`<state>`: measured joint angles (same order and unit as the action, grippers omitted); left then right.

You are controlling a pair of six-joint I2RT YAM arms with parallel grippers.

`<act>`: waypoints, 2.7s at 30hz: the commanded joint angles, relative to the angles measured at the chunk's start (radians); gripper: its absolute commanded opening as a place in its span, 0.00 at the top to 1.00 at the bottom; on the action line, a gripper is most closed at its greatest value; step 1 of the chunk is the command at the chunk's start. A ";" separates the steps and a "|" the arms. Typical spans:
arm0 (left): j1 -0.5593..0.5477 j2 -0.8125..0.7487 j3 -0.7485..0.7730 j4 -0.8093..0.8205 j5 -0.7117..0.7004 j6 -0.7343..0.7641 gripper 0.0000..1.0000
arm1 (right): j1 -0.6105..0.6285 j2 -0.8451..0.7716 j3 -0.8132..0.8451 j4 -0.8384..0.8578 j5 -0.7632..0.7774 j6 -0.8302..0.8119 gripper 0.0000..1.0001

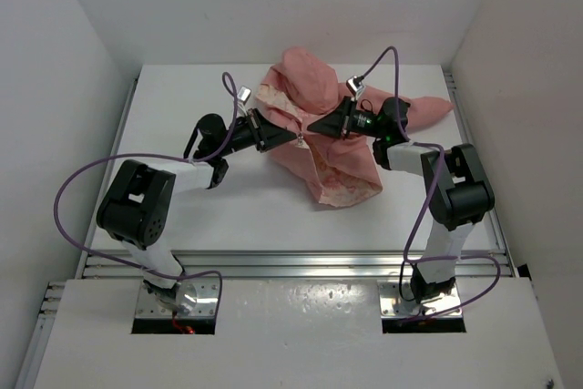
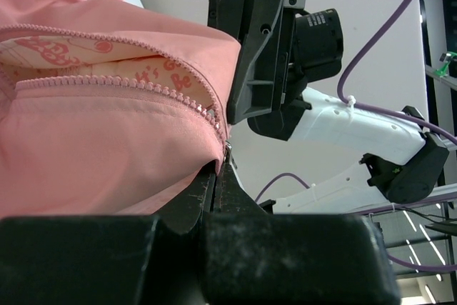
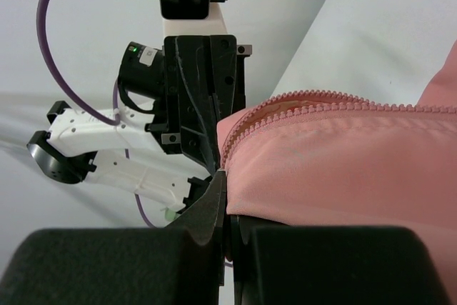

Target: Zip up the jacket

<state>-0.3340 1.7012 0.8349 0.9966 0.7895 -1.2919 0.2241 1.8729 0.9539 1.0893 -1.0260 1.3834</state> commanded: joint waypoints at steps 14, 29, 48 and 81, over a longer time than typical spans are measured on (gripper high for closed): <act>-0.007 0.014 0.040 0.065 -0.009 -0.015 1.00 | 0.017 -0.014 0.022 0.060 -0.023 -0.021 1.00; 0.012 0.014 0.059 0.096 -0.029 -0.033 1.00 | 0.029 -0.015 0.009 0.058 -0.028 -0.015 1.00; 0.050 0.014 0.061 0.123 -0.030 -0.024 1.00 | 0.057 0.006 0.039 0.089 -0.103 0.077 1.00; 0.059 -0.012 0.101 0.070 -0.021 0.094 1.00 | 0.090 -0.063 0.065 -0.318 -0.359 -0.277 1.00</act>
<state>-0.3012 1.7206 0.8680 0.9733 0.8665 -1.2293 0.2802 1.8339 0.9997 0.7826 -1.2118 1.1282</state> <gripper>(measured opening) 0.020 0.003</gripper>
